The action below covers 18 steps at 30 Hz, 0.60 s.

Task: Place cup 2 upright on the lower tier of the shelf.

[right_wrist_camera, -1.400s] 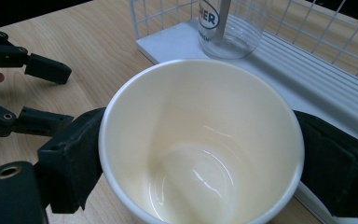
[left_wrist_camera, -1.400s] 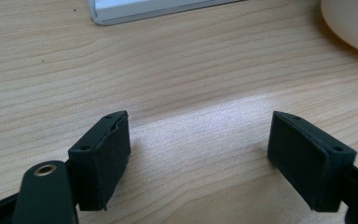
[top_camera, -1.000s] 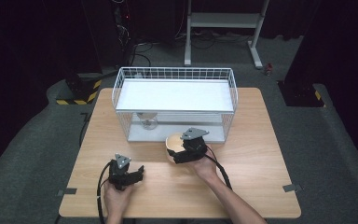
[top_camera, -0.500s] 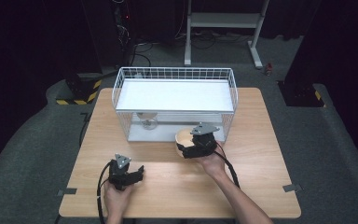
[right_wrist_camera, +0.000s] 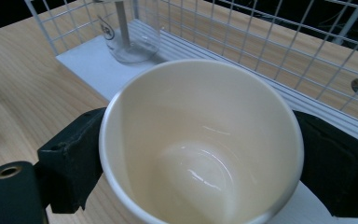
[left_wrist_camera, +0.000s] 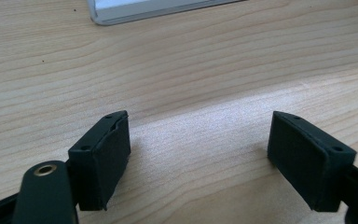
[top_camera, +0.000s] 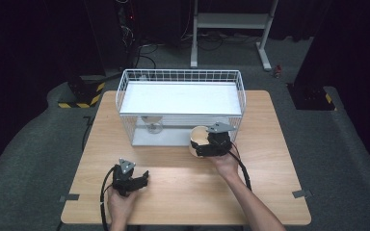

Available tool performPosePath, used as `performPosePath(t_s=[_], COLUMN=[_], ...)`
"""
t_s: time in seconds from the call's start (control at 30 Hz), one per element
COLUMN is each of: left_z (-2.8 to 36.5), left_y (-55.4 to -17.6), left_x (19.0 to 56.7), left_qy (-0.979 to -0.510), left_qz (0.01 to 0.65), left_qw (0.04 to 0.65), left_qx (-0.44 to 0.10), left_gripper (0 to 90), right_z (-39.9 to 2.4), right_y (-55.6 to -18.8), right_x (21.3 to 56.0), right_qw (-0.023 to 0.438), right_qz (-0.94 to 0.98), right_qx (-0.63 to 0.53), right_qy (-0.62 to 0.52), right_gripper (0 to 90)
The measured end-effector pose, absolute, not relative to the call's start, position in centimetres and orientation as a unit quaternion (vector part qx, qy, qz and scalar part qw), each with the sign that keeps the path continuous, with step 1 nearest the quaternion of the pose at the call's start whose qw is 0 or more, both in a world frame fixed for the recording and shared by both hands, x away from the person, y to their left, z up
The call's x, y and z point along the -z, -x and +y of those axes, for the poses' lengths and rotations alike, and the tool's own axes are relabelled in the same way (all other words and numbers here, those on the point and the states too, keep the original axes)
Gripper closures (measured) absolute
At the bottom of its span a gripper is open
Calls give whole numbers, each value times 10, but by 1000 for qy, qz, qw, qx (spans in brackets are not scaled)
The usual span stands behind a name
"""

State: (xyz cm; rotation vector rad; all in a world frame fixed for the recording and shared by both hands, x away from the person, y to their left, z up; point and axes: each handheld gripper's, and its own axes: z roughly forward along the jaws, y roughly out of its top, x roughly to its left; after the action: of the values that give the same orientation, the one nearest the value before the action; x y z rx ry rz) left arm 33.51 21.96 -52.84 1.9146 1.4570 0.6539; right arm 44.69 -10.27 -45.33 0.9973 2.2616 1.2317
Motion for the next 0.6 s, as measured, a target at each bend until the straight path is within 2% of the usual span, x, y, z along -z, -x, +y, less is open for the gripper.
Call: performPosePath(t_s=[0.6], left_z=[219], left_y=[-335], left_x=[528], left_qy=[-726], left_qz=[555], left_qw=[320], left_qx=[-249], left_gripper=[215], right_z=[-108], right_y=[-460], right_x=[461], right_qw=[202], right_qz=[795], right_qx=[-429], right_qy=[-378], right_gripper=[104])
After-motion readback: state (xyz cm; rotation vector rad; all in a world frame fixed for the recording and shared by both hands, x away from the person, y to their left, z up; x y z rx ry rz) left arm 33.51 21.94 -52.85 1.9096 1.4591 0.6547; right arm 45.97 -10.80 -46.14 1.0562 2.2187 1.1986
